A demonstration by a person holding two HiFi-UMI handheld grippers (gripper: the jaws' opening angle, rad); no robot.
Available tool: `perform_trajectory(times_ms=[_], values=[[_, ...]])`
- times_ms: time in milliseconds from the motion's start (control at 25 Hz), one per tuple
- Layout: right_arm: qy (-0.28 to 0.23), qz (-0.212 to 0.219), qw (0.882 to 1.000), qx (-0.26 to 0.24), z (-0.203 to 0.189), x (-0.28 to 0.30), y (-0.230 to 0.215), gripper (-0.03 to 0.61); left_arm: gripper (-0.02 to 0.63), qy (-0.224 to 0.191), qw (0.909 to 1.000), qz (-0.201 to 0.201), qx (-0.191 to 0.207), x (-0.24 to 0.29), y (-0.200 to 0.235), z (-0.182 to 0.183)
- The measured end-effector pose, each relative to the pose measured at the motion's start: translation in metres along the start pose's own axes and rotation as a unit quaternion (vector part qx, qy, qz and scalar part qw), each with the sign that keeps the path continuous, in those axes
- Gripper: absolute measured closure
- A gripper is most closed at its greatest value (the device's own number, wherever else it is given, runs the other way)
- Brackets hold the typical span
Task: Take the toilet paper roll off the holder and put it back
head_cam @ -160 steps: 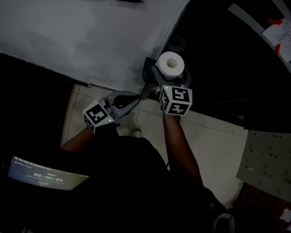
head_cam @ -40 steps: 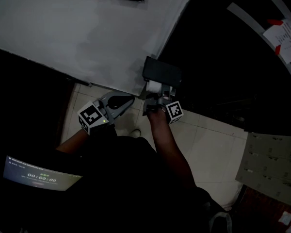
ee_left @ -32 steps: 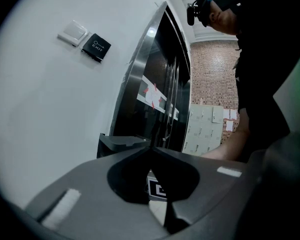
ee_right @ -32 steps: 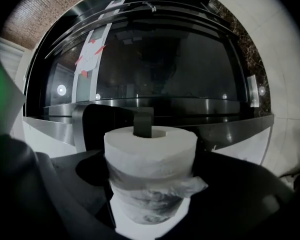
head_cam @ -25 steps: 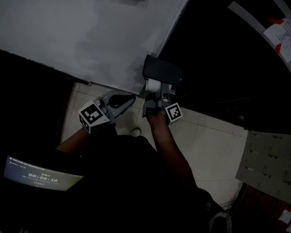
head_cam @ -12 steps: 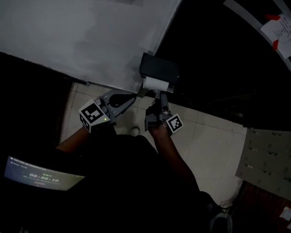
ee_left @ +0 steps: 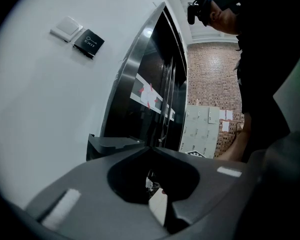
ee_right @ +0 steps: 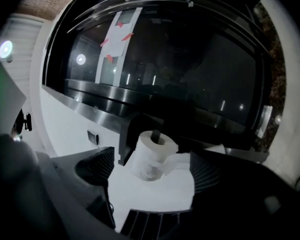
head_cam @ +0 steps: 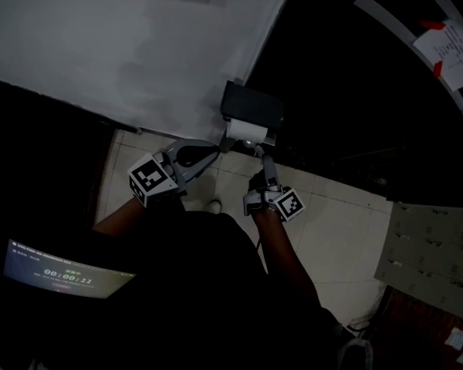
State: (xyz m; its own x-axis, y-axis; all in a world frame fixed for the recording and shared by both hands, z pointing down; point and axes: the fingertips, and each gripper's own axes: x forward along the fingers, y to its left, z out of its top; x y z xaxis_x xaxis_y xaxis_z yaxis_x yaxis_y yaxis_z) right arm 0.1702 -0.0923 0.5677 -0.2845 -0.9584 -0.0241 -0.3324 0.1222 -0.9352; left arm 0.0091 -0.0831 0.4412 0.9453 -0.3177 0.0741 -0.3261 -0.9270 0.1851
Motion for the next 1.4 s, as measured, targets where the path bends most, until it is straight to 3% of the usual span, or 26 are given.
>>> perform_trajectory(times_ms=[120, 200, 320, 400, 480, 600, 760, 800, 920, 1120, 1400], values=[[0.033, 0.043, 0.994, -0.096, 0.0, 0.009, 0.038, 0.114, 0.611, -0.002, 1.0, 0.0, 0.005, 0.001, 0.001, -0.002], [0.064, 0.061, 0.977, -0.196, -0.005, 0.012, 0.058, 0.115, 0.611, -0.002, 1.0, -0.001, 0.005, 0.001, 0.001, -0.001], [0.112, 0.086, 0.924, -0.356, -0.016, 0.015, 0.085, 0.115, 0.611, -0.001, 1.0, 0.0, 0.007, 0.001, 0.001, -0.001], [0.136, 0.113, 0.886, -0.429, -0.024, 0.019, 0.106, 0.115, 0.611, 0.0, 1.0, 0.0, 0.009, 0.001, 0.002, -0.002], [0.148, 0.143, 0.86, -0.466, -0.03, 0.022, 0.122, 0.115, 0.611, 0.0, 0.9999, 0.0, 0.01, 0.001, 0.002, -0.002], [0.155, 0.169, 0.843, -0.487, -0.034, 0.025, 0.139, 0.117, 0.611, -0.002, 1.0, 0.0, 0.01, 0.002, 0.001, 0.0], [0.167, 0.192, 0.804, -0.537, -0.048, 0.022, 0.162, 0.129, 0.611, -0.002, 0.9999, -0.002, 0.01, 0.003, 0.003, 0.001], [0.166, 0.201, 0.798, -0.544, -0.051, 0.021, 0.168, 0.16, 0.611, -0.002, 0.9999, -0.002, 0.01, 0.003, 0.003, 0.001], [0.158, 0.221, 0.792, -0.546, -0.054, 0.017, 0.181, 0.346, 0.611, -0.002, 0.9999, -0.003, 0.011, 0.003, 0.003, 0.002], [0.146, 0.24, 0.806, -0.522, -0.05, 0.017, 0.191, 0.56, 0.611, -0.004, 0.9999, -0.004, 0.011, 0.002, 0.004, 0.004], [0.16, 0.221, 0.8, -0.535, -0.053, 0.022, 0.182, 0.578, 0.611, -0.006, 0.9999, -0.004, 0.013, 0.002, 0.004, 0.006]])
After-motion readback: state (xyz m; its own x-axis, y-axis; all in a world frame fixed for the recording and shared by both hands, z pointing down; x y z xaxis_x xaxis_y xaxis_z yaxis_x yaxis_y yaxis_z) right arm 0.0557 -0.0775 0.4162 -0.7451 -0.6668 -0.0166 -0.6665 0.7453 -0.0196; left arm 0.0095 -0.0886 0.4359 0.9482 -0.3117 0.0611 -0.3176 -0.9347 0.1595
